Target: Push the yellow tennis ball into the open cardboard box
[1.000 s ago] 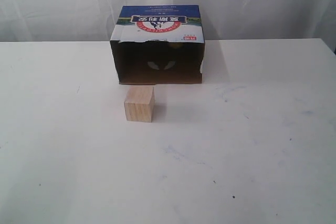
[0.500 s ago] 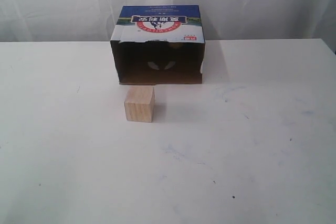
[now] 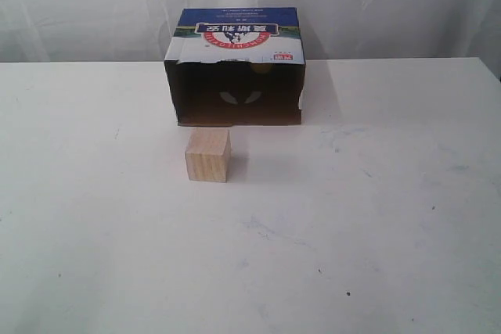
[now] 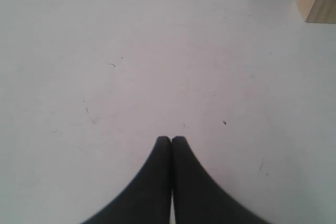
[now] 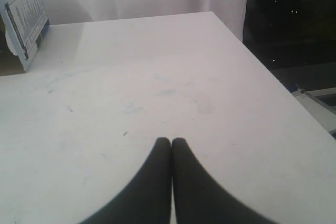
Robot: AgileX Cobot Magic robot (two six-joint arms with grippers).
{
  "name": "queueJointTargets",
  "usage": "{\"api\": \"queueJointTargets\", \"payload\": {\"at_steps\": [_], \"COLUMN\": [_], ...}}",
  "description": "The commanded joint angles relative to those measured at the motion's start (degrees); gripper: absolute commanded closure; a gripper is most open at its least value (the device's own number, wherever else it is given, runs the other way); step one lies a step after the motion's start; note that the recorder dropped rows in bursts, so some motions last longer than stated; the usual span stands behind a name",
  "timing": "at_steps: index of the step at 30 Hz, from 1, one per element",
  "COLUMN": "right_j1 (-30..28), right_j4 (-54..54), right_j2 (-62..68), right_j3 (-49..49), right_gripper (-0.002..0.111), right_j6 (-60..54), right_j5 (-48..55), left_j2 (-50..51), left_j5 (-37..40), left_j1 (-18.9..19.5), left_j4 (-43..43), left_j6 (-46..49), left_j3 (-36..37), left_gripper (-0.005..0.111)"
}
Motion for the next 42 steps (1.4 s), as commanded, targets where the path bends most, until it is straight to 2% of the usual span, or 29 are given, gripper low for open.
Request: {"api": "queueJointTargets", "payload": {"at_steps": [1, 8, 42], "right_j1": [0.26, 0.26, 0.26], "right_j4": [-0.18, -0.18, -0.18], "right_j2": [-0.34, -0.34, -0.34], "right_j3": [0.08, 0.08, 0.08], "right_gripper": [0.108, 0.108, 0.108], "right_j6": [-0.5, -0.5, -0.5], "right_j5": [-0.36, -0.36, -0.36], "left_j2": [-0.28, -0.28, -0.28], "left_j5": [2.59, 1.12, 1.12], "left_j1": [-0.32, -0.32, -0.32], "left_j4": [-1.23, -0.73, -0.73], "left_j6": [-0.47, 5.17, 5.17], "left_j3": [0.35, 0.35, 0.35], "left_gripper": [0.107, 0.107, 0.107]}}
